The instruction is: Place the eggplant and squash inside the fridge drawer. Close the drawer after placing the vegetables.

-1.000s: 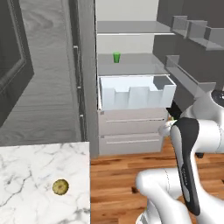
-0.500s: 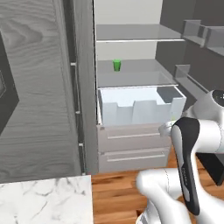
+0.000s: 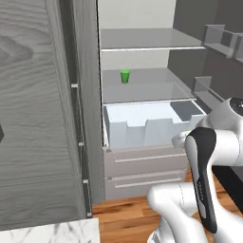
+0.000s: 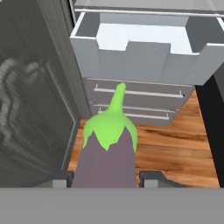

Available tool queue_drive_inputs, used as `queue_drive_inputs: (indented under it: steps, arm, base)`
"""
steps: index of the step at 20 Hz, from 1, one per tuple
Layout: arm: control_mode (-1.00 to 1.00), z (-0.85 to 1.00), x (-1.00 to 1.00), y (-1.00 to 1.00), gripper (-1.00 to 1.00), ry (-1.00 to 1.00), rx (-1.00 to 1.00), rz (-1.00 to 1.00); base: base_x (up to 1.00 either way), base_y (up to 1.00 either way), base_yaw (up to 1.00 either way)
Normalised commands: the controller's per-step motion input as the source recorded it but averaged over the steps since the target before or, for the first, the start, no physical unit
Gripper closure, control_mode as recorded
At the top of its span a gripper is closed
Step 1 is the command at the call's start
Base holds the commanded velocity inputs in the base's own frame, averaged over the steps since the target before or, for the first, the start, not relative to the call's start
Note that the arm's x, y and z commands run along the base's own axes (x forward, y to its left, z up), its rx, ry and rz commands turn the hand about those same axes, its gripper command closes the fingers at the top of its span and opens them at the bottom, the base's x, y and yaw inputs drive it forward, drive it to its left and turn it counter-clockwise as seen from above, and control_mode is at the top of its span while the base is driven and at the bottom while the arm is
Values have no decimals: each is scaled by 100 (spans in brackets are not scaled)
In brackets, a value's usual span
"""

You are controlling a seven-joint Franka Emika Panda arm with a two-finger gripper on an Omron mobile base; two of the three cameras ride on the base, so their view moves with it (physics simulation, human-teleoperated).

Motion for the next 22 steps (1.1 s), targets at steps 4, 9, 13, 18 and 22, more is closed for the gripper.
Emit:
queue_drive_inputs:
  steps: [4,9,13,18,22]
  arm:
    - [100,0,0,0,100,0,0,0]
    - [100,0,0,0,100,0,0,0]
    - [100,0,0,0,100,0,0,0]
    - [100,0,0,0,100,0,0,0]
    - [100,0,0,0,100,0,0,0]
  base:
    - [42,1,-8]
    - [47,0,-5]
    - [52,0,-2]
    - [26,0,0]
    - [38,0,0]
